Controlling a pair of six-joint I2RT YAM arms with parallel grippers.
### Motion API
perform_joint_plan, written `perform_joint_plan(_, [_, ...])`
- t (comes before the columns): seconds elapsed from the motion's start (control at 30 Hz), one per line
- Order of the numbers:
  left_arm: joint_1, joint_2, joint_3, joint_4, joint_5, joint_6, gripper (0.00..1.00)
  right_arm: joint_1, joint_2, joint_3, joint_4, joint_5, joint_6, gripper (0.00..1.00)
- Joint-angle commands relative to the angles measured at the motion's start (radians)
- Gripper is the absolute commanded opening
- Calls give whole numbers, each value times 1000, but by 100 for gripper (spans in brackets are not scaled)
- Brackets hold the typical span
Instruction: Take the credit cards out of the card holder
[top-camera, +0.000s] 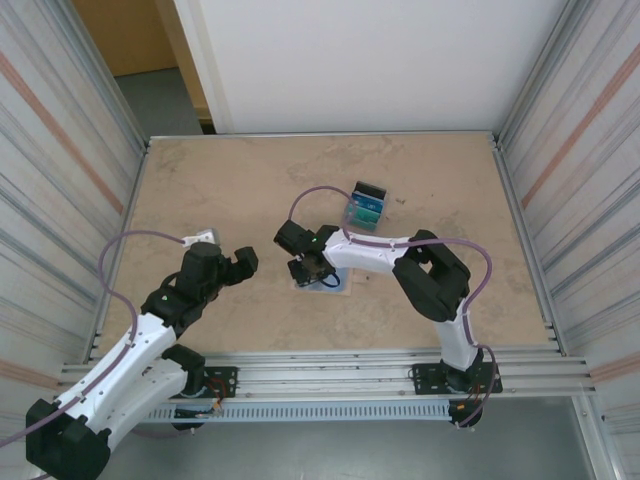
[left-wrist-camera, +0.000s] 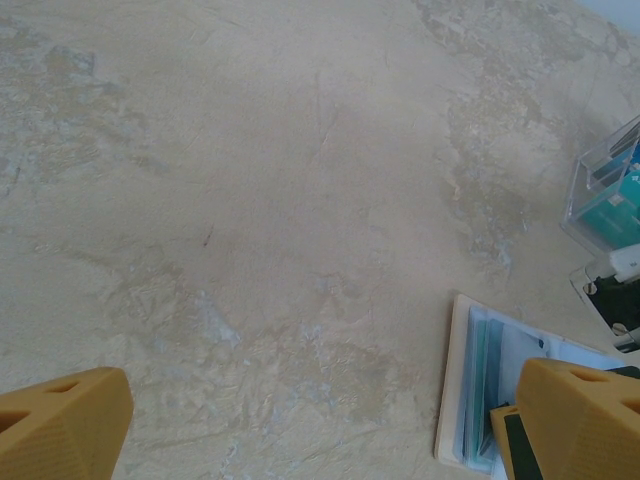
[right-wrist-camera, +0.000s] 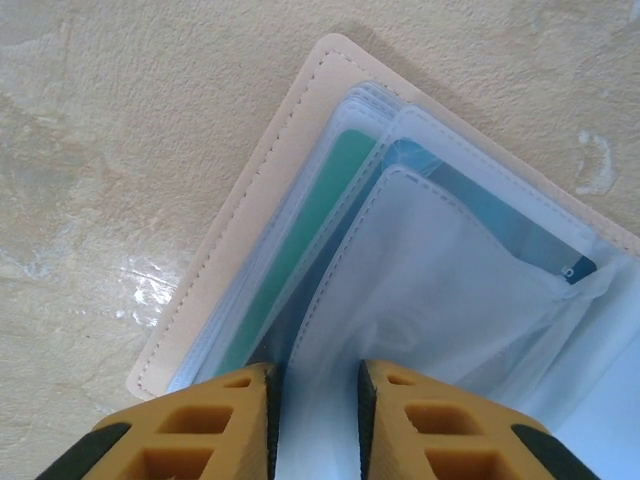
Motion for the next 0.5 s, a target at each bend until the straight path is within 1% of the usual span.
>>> perform_joint_plan(0.0, [10, -12, 0, 4, 8, -5, 99, 2, -20, -34, -60, 43, -12, 22])
perform_joint_plan(0.1, [10, -13, 7, 5, 19, 1, 99, 2, -37, -37, -63, 50, -18, 17])
perform_joint_plan(0.2, [9, -15, 12, 6, 24, 3, 99, 2, -56, -44, -67, 58, -21, 16])
perform_joint_plan(0.4, [10, -15, 16, 10, 28, 5, 99, 2, -93, -52, -79, 81, -21, 22])
perform_joint_plan(0.47, [11, -13, 18, 11, 28, 6, 99, 3, -102, -54, -83, 87, -20, 25])
